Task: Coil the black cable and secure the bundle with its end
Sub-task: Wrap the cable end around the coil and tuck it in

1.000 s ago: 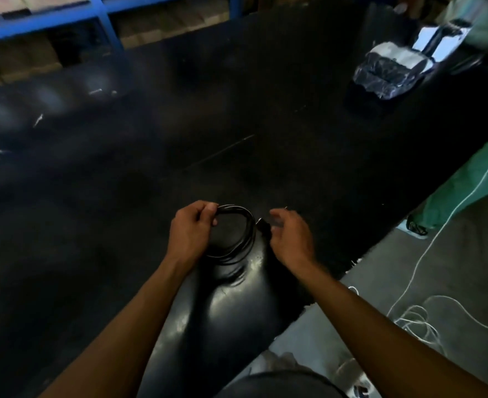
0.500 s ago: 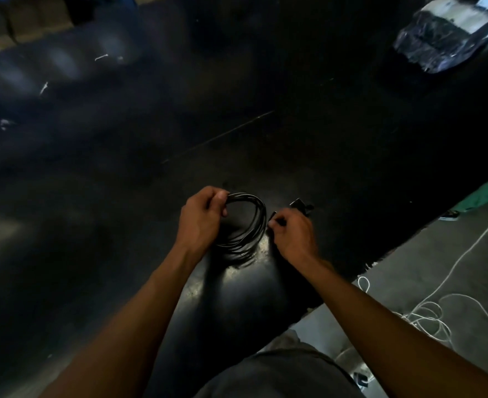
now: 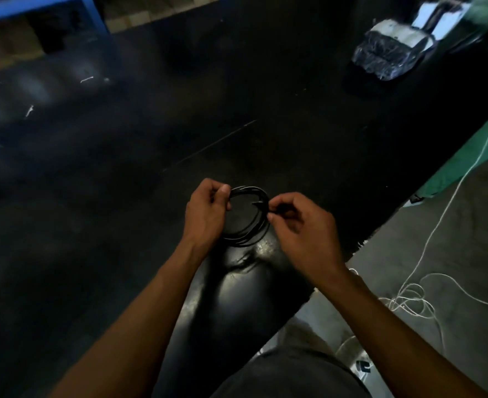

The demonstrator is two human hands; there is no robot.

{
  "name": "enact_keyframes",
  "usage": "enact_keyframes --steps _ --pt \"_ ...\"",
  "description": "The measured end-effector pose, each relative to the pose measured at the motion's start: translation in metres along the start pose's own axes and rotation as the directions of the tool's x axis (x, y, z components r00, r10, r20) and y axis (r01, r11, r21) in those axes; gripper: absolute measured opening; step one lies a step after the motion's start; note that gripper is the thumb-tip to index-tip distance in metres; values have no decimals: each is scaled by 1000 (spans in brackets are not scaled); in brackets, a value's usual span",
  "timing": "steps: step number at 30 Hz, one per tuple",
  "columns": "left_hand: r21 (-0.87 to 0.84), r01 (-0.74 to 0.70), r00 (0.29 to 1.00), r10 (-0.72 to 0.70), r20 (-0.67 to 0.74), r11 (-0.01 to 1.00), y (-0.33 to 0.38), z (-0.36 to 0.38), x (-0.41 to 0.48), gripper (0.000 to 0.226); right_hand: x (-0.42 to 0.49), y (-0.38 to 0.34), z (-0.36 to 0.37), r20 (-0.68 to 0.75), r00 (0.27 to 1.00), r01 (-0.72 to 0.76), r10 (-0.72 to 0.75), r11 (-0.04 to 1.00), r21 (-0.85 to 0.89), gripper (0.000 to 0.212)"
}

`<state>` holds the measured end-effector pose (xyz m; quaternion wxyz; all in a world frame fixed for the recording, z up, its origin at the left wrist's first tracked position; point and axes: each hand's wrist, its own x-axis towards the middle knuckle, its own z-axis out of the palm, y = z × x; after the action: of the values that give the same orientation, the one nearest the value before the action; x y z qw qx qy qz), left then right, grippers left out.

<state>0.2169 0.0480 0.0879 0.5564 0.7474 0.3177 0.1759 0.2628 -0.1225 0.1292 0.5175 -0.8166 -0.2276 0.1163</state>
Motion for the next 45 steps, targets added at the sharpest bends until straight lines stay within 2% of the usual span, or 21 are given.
enact_keyframes --steps 3,8,11,19,24,31,37,41,45 --pt "27 -25 999 24 30 999 3 -3 -11 22 -9 8 13 -4 978 204 -208 965 -162 16" --pt "159 -84 996 86 -5 984 8 -12 -13 22 1 18 23 101 899 433 -427 823 -368 15" --pt "172 -72 996 81 -42 983 18 -10 -9 22 22 19 20 158 861 500 -484 745 -442 13" --pt "130 -53 989 69 -128 990 33 -2 -19 22 53 19 10 110 790 600 -604 722 -344 9" --pt "139 -37 992 53 -114 990 40 3 -28 21 52 24 8 65 766 623 -639 715 -319 6" --pt "48 -55 988 61 -143 997 43 14 -36 18 46 25 0 48 764 620 -643 714 -326 5" --pt "121 -66 979 88 -185 990 44 6 -41 14 44 27 -9 138 764 645 -631 736 -206 18" --pt "209 -103 981 134 -140 972 44 -2 -46 13 47 21 -15 199 804 585 -561 805 -97 16" --pt "261 -158 982 180 -59 952 47 -8 -51 11 55 14 -12 228 909 367 -349 929 -40 15"
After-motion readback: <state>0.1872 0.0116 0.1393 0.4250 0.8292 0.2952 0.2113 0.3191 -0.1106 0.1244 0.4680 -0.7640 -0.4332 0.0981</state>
